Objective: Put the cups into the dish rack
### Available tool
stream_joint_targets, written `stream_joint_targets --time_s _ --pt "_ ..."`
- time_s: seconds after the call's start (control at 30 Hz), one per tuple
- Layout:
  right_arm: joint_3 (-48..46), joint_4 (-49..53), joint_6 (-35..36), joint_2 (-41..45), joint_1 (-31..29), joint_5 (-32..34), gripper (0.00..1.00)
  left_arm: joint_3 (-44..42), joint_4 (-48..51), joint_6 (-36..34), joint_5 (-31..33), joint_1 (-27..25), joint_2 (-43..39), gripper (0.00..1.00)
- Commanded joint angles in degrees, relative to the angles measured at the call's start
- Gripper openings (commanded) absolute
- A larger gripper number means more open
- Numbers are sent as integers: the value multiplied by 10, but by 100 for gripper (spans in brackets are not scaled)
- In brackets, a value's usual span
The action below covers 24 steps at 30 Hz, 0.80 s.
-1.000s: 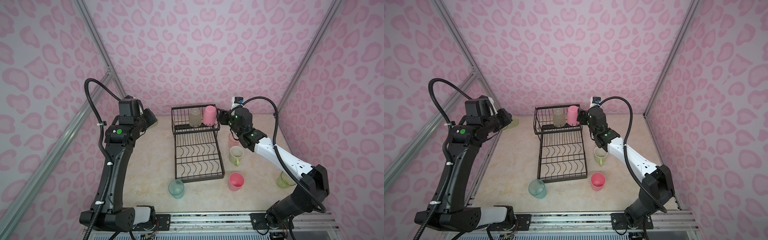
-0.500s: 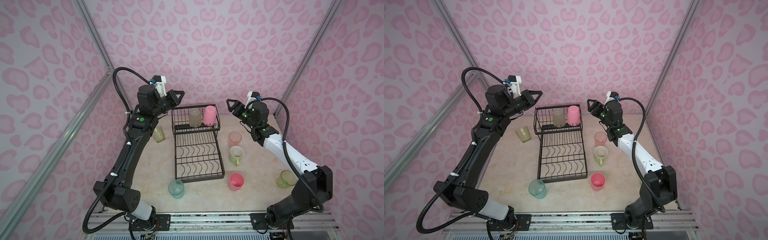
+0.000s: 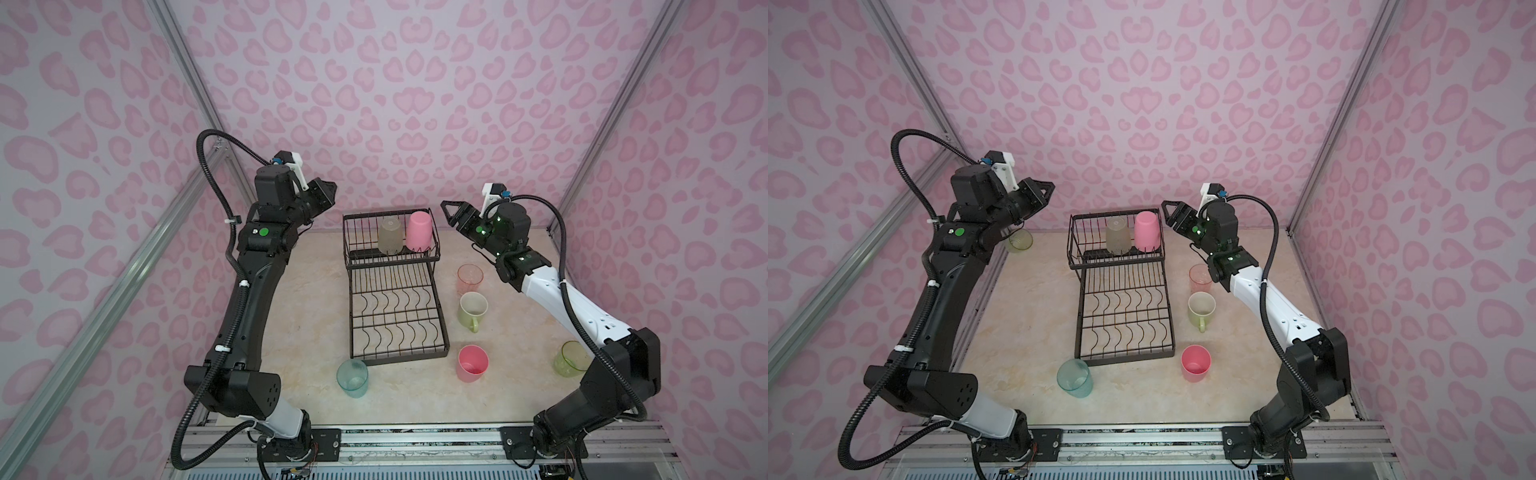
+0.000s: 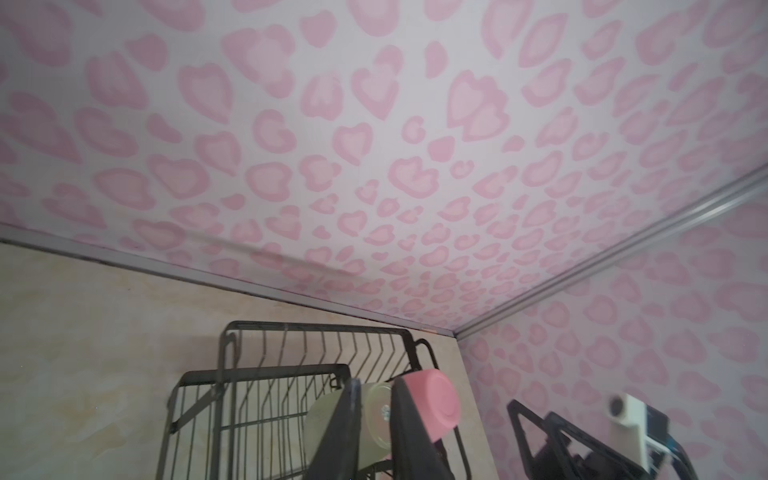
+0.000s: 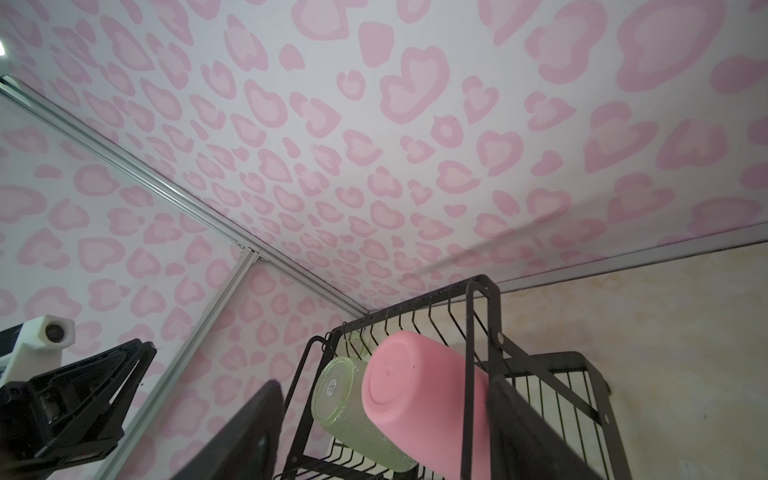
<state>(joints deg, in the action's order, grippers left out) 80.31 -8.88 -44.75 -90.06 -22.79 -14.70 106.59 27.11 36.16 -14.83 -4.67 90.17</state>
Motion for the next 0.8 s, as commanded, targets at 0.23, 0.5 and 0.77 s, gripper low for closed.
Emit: stream_joint_targets --time_s 0.23,0.5,0.77 --pt "-1 53 161 24 -55 123 78 -2 88 -11 98 57 59 50" --pt "-41 28 222 39 -80 150 80 61 126 -77 255 62 141 68" --pt "-84 -14 263 48 -84 138 82 110 73 -187 357 61 240 77"
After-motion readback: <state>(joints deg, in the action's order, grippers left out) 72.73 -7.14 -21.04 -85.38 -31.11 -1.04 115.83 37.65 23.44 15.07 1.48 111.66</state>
